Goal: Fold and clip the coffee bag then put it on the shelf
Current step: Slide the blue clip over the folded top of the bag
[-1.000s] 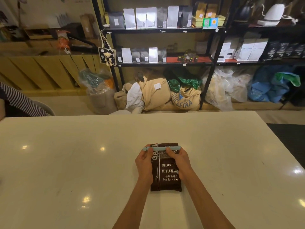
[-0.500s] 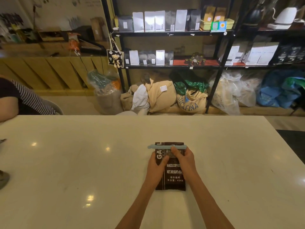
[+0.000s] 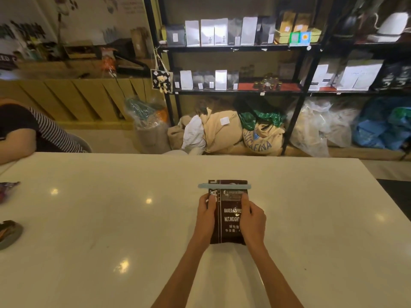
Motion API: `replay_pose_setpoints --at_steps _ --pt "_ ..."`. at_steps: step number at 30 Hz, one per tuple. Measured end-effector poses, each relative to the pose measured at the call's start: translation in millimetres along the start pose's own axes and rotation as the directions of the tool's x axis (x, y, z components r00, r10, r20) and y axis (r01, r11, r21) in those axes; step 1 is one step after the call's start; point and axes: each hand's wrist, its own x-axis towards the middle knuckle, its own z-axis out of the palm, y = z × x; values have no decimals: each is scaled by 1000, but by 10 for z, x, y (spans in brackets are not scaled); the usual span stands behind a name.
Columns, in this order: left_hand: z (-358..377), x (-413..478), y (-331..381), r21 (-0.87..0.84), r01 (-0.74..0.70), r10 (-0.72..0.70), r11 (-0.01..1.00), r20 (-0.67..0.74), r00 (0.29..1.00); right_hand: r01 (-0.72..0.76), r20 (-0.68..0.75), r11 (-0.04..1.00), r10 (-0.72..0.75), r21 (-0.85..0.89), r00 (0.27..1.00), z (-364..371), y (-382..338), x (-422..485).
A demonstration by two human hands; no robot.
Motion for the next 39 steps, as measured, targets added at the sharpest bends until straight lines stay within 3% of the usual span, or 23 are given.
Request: replay_pose_setpoints --at_steps 3,6,8,11,18,27,39 --pt "46 -85 -20 127 -34 26 991 66 997 -94 22 985 92 144 996 -71 -7 -4" --pt "-3 -117 -99 302 -114 136 946 -54 989 -176 310 945 86 275 947 -106 69 -129" --pt "-49 -126 -159 374 -159 203 914 -81 976 -109 377 966 12 235 926 -118 176 -212" --pt "-50 -217 -265 354 -182 218 917 -62 974 55 329 992 -89 110 940 -154 309 -270" --pt "-74 -351 -476 285 -198 230 938 -85 969 129 362 988 -151 83 920 -121 493 -272" --pt "-109 -407 -506 298 -196 200 934 17 980 156 373 988 -141 -9 917 -146 494 -253" --pt "-120 -287 -531 231 -188 201 955 -32 979 65 298 998 -69 23 952 -75 489 -278"
